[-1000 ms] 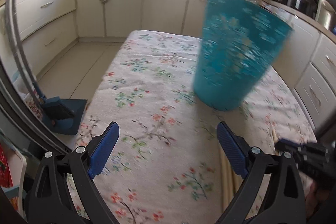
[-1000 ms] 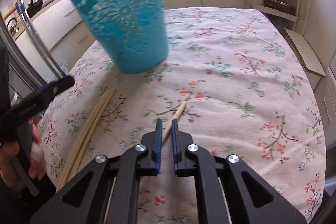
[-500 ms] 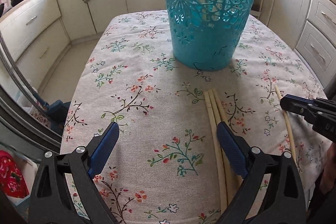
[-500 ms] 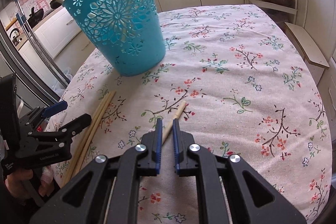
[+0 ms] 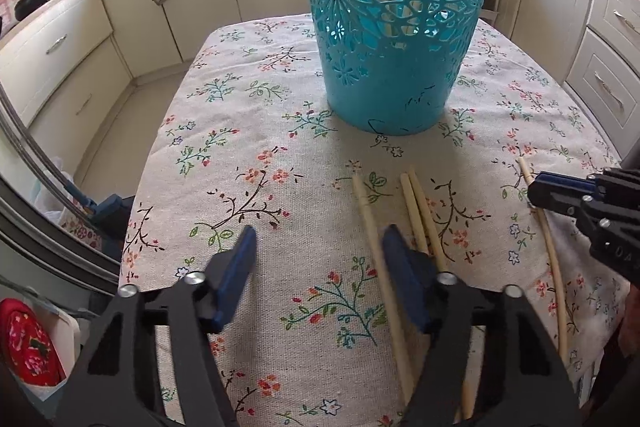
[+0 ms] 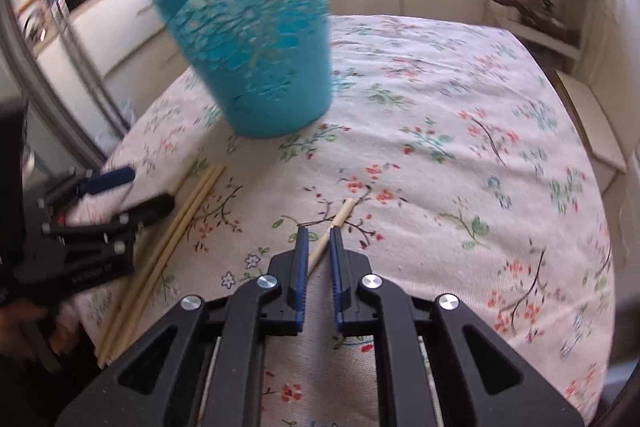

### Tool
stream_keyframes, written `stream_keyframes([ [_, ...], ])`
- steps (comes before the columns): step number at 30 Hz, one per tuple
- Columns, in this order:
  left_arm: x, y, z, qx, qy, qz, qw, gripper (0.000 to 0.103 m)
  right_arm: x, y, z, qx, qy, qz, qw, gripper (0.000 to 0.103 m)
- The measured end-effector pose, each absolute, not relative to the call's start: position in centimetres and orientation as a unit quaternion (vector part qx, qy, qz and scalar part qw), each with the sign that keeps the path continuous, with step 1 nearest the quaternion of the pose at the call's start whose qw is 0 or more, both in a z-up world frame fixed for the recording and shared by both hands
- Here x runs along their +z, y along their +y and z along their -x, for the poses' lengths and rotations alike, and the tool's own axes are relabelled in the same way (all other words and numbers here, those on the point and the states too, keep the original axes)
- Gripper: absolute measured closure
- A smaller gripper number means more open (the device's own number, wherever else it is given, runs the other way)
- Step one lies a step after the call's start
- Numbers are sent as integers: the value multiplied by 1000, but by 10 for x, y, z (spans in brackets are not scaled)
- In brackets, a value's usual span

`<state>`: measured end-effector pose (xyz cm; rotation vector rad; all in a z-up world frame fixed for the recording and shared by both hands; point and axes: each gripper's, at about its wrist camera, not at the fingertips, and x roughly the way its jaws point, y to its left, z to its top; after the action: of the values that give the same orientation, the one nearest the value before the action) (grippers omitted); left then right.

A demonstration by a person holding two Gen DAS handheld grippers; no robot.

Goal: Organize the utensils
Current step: 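Grasp one stick with the left tool and lift it upright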

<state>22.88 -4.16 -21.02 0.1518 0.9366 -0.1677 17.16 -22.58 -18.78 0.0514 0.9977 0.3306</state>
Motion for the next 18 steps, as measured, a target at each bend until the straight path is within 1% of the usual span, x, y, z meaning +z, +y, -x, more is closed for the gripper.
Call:
stream_keyframes([
  [1,-210,-40,-229,-88,453,-67,885,57,-186,-224,-173,165,480,-2,862,92],
  [3,-209,-38,-231,-94,457,-57,883,66,-184,-230,-174,160,483,15,861,92],
  [4,-209,-37,-232,-97,458,-53,882,73,-185,-239,-175,151,485,9,861,92],
  [5,-209,-37,-233,-99,459,-49,882,76,-186,-250,-177,143,487,-8,861,91],
  [6,-209,-38,-234,-106,459,-43,881,84,-188,-257,-177,137,489,-25,861,88],
  [7,-209,-38,-236,-113,462,-33,879,90,-190,-267,-177,131,488,-54,861,87],
  [10,-209,-42,-238,-116,467,-22,876,95,-193,-274,-176,132,482,-97,861,86],
  [16,-207,-53,-241,-117,483,-71,865,94,-190,-254,-172,163,477,-53,862,86],
  [18,-207,-54,-243,-114,489,-71,862,94,-191,-258,-174,160,480,-71,860,86],
])
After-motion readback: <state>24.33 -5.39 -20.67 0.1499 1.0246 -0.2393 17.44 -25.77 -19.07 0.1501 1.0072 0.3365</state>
